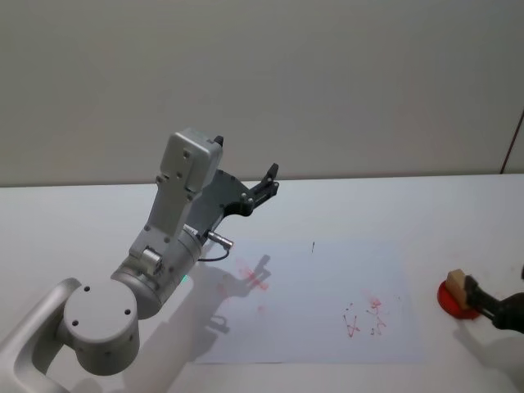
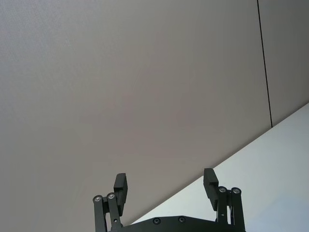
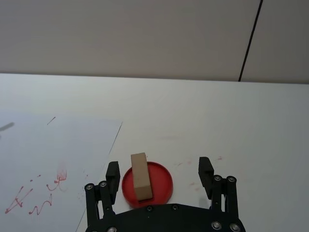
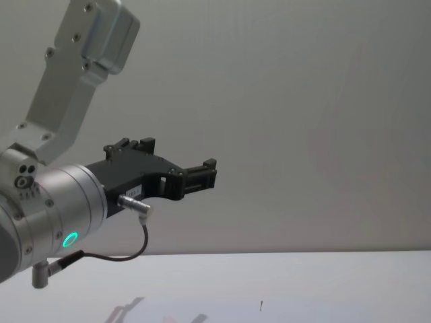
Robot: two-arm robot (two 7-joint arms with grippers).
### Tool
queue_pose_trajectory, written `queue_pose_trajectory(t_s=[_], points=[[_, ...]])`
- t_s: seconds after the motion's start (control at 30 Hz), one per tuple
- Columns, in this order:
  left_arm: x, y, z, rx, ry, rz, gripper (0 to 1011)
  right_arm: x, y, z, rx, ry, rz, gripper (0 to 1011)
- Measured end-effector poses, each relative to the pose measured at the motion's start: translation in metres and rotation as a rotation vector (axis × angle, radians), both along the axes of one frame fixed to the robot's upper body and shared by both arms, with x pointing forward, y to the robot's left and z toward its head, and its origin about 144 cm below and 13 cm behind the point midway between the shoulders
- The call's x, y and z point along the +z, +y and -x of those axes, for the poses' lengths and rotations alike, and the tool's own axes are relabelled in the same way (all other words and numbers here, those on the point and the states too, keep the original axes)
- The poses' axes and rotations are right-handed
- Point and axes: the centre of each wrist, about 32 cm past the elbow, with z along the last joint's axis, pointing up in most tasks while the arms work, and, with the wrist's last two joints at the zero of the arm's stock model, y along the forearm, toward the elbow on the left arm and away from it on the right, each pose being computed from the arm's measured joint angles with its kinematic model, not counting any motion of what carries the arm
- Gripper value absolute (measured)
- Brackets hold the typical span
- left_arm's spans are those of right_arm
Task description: Use the one hand to pick up the stamp and affix it onto the A4 paper.
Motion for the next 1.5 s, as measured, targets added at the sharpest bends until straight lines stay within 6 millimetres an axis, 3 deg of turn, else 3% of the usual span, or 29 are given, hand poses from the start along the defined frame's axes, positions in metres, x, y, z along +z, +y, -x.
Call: queue_pose_trajectory(t_s=[0.4, 0.93, 1.23, 1.5], points=[[0.0, 0.0, 0.0, 0.0, 0.0, 0.0, 1001, -0.007, 0.005, -0.03, 0.077, 0.101, 0.015, 1001], [0.0, 0.0, 0.0, 0.0, 0.0, 0.0, 1001, -0.014, 0.013, -0.05, 0.136, 0.167, 0.042, 1000], [0.0, 0.0, 0.0, 0.0, 0.0, 0.0, 1001, -0.015, 0.015, -0.054, 0.147, 0.178, 0.048, 817], [0.0, 0.0, 0.0, 0.0, 0.0, 0.0, 1001, -0.015, 0.016, -0.055, 0.153, 0.185, 0.05, 567]])
